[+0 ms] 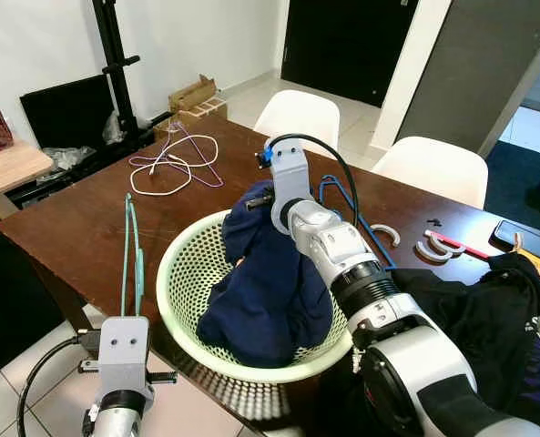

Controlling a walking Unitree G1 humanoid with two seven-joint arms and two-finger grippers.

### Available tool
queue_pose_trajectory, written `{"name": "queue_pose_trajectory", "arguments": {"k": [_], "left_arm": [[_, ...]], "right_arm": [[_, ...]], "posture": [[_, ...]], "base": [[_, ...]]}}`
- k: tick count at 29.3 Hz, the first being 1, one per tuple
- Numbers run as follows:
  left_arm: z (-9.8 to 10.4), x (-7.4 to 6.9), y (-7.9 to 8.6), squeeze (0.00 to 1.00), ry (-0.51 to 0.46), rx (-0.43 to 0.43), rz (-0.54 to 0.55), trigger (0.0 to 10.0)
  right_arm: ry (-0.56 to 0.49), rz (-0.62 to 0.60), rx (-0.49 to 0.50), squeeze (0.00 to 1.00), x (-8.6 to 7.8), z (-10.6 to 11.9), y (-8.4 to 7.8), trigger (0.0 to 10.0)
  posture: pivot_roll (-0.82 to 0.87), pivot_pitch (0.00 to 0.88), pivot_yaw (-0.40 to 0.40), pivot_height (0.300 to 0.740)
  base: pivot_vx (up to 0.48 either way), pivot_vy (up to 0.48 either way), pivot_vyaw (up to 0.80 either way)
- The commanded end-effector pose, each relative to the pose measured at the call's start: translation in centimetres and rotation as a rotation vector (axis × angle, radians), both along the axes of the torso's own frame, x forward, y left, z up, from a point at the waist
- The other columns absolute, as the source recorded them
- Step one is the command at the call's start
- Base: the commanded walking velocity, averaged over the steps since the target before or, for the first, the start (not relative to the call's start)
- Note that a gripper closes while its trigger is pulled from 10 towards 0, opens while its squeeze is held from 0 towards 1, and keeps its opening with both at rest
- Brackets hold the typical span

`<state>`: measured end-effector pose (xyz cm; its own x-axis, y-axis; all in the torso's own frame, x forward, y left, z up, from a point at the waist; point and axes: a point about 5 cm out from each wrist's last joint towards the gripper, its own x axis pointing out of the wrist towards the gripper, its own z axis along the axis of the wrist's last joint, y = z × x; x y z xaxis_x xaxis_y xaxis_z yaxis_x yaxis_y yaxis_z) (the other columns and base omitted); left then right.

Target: Hang hanger

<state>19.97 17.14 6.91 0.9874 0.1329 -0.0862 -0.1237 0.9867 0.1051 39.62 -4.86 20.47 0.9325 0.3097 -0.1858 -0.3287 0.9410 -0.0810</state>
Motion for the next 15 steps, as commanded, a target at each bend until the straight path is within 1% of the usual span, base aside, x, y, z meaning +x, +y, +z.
{"name": "queue_pose_trajectory", "arguments": {"k": [1,2,4,8,10,12,13,14,15], "left_arm": [[-0.7,-0.2,-1.0,0.0,0.04,-0.03,-0.024,10.0],[-0.7,-0.2,-1.0,0.0,0.04,-0.029,-0.024,10.0],[-0.7,-0.1,-0.9,0.0,0.041,-0.028,-0.024,10.0],[-0.7,-0.1,-0.9,0.0,0.041,-0.028,-0.024,10.0],[-0.7,-0.1,-0.9,0.0,0.041,-0.027,-0.025,10.0],[-0.7,-0.1,-0.9,0.0,0.041,-0.027,-0.025,10.0],[-0.7,-0.1,-0.9,0.0,0.04,-0.027,-0.025,10.0],[-0.7,-0.1,-0.9,0.0,0.04,-0.027,-0.025,10.0],[-0.7,-0.2,-0.9,0.0,0.04,-0.027,-0.025,10.0]], "right_arm": [[-0.038,-0.003,0.015,0.46,0.3,0.8,-0.2,9.3],[-0.046,-0.005,0.033,1.0,0.3,1.0,-0.2,10.0],[-0.026,-0.026,0.031,1.0,0.3,0.7,-0.4,10.0],[-0.026,-0.026,0.031,1.0,0.3,0.7,-0.4,10.0],[0.01,-0.036,-0.004,1.0,0.3,0.0,-0.3,10.0],[0.01,-0.036,-0.004,1.0,0.3,0.0,-0.3,10.0],[0.039,-0.028,-0.027,0.0,0.2,-0.6,-0.1,10.0],[0.039,-0.028,-0.027,0.0,0.2,-0.6,-0.1,10.0],[0.066,-0.022,-0.039,0.0,0.1,-1.2,0.1,10.0]], "posture": [[0.15,0.0,-0.096,0.74],[0.15,0.0,-0.094,0.74],[0.15,0.0,-0.091,0.74],[0.15,0.0,-0.091,0.74],[0.15,0.0,-0.09,0.74],[0.15,0.0,-0.09,0.74],[0.15,0.0,-0.089,0.74],[0.15,0.0,-0.089,0.74],[0.15,0.0,-0.091,0.74]], "base": [[0.0,0.0,0.0],[0.0,0.0,0.0],[0.0,0.0,0.0],[0.0,0.0,0.0],[0.0,0.0,0.0],[0.0,0.0,0.0],[0.0,0.0,0.0],[0.0,0.0,0.0],[0.0,0.0,0.0]]}}
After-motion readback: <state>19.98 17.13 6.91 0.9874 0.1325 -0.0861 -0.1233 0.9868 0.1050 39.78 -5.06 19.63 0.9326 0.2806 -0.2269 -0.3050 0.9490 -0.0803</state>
